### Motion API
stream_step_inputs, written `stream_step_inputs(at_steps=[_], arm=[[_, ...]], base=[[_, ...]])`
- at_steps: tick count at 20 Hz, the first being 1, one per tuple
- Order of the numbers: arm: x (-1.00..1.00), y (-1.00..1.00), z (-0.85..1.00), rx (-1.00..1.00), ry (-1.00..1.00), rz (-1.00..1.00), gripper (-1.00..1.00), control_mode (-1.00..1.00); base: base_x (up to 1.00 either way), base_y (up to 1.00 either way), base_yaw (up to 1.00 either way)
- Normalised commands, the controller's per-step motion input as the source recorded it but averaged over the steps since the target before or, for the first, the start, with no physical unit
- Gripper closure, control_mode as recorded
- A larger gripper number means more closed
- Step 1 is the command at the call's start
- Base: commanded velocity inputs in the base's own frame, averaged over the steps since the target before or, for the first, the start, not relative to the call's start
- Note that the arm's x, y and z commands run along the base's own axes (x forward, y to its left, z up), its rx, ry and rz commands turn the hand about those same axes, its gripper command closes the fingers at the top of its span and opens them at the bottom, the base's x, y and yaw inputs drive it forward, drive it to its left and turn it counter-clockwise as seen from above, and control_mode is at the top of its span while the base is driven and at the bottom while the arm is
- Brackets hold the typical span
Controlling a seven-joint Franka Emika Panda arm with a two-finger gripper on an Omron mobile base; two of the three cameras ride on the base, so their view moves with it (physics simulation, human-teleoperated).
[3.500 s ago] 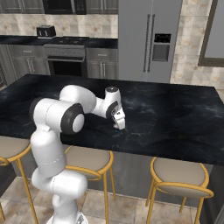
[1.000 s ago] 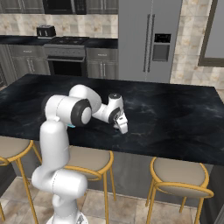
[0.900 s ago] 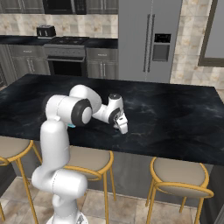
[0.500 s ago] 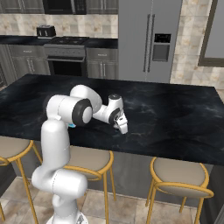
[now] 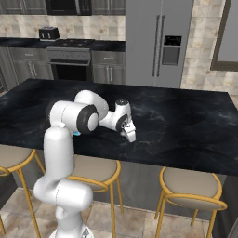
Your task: Stack the yogurt containers by placing the smaller containers on top of the larger containers.
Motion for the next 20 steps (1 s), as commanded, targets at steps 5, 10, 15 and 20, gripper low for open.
stream_step_inputs(at_steps=[5,10,15,20], arm=[[0.0,0.0,0.04,0.0,0.0,0.0,1.0,-1.0],[-0.01,0.01,0.41,0.0,0.0,0.0,1.0,-1.0],[-0.03,0.0,0.66,0.0,-0.02,0.0,1.0,-1.0],[-0.08,0.0,0.67,0.0,-0.04,0.01,1.0,-1.0]], base=[[0.0,0.0,0.0],[0.0,0.0,0.0],[0.0,0.0,0.0],[0.0,0.0,0.0]])
